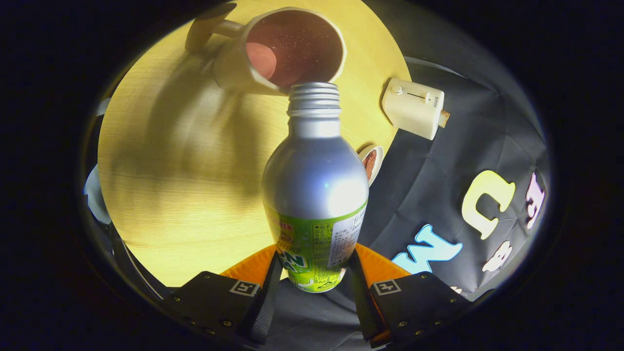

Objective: Take the bottle from table, then pour the juice into the cup, finally place the bottle on the coaster

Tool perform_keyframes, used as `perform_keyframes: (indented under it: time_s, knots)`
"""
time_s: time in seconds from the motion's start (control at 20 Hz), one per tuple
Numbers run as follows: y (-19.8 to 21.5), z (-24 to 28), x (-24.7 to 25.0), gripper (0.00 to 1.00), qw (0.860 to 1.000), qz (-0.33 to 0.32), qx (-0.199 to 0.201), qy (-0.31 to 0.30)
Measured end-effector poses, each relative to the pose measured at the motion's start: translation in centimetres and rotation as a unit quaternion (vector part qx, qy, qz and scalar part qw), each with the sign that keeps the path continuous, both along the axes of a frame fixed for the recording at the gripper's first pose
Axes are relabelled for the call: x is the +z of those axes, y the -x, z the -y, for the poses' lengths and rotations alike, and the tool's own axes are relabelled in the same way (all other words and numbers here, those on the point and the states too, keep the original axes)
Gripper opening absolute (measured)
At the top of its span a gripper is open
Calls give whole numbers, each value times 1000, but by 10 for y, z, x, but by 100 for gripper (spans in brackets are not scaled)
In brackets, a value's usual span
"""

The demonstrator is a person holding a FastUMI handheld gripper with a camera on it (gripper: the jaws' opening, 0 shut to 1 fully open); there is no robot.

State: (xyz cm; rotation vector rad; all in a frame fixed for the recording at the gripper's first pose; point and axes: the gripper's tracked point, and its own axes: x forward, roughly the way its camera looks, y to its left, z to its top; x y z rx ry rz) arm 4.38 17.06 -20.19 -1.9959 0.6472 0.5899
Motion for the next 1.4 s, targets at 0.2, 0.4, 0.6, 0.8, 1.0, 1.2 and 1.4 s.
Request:
perform_keyframes:
  time_s: [0.2,0.4,0.6,0.8,1.0,1.2,1.4]
  knots:
    - [2,-2,3,70,1000,-1,3,16]
    - [1,-6,4,69,1000,0,7,22]
    - [2,-8,6,70,1000,-1,10,29]
    - [1,-9,7,70,999,0,12,33]
    - [0,-11,9,70,999,-3,14,42]
    - [1,-14,11,70,998,-6,15,54]
    - [1,-15,15,69,998,-9,20,66]
